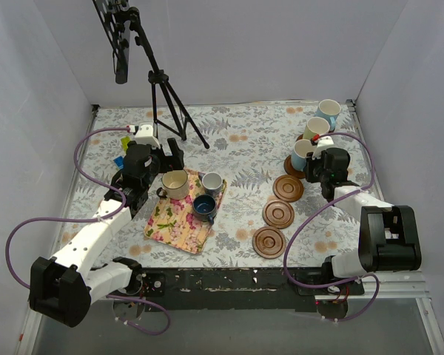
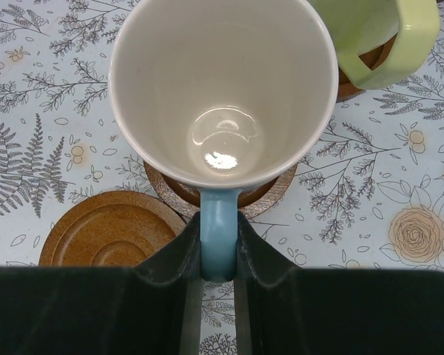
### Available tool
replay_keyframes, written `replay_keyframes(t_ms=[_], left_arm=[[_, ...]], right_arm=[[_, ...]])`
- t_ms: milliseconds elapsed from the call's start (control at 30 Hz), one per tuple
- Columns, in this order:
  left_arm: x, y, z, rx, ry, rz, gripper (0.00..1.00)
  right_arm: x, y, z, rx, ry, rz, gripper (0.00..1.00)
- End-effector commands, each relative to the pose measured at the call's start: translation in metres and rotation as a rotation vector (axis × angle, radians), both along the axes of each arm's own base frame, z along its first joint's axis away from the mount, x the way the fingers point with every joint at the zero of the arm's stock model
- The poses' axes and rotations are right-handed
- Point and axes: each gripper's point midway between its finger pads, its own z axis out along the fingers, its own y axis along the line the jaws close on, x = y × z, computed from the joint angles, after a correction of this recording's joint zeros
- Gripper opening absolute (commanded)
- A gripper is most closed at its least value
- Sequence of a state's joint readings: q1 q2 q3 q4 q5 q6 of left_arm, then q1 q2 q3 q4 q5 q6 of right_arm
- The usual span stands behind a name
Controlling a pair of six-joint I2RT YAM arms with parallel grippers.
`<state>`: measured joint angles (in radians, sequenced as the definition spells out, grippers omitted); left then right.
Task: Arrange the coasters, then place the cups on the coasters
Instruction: Place the cup on the coaster.
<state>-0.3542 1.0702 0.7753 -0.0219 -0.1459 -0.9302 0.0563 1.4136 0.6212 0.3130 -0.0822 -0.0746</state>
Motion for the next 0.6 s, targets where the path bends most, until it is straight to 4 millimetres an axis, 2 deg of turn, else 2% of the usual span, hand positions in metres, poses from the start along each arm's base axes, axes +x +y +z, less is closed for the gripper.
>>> replay_keyframes(t_ms=[0, 433, 500, 567], left_arm=[[0.0014, 0.0023, 0.008, 0.007, -0.022, -0.001, 0.98], [0.0011, 0.0027, 0.0082, 0.007, -0.022, 0.0, 0.98], [0.0013, 0.0026, 0.0077, 0.008, -0.021, 0.0, 0.98], [0.0011, 0.0027, 0.007, 0.008, -0.019, 0.0, 0.98]], right_arm=[[0.0302, -0.0014, 0.0532, 0.0, -0.173, -0.013, 0.01], [0.0305, -0.0032, 0.0513, -0.012, -0.166, -0.015, 0.03], [0.0306, -0.0026, 0.0499, -0.011, -0.161, -0.013, 0.06], [0.0305, -0.002, 0.0499, -0.007, -0.161, -0.011, 0.15]])
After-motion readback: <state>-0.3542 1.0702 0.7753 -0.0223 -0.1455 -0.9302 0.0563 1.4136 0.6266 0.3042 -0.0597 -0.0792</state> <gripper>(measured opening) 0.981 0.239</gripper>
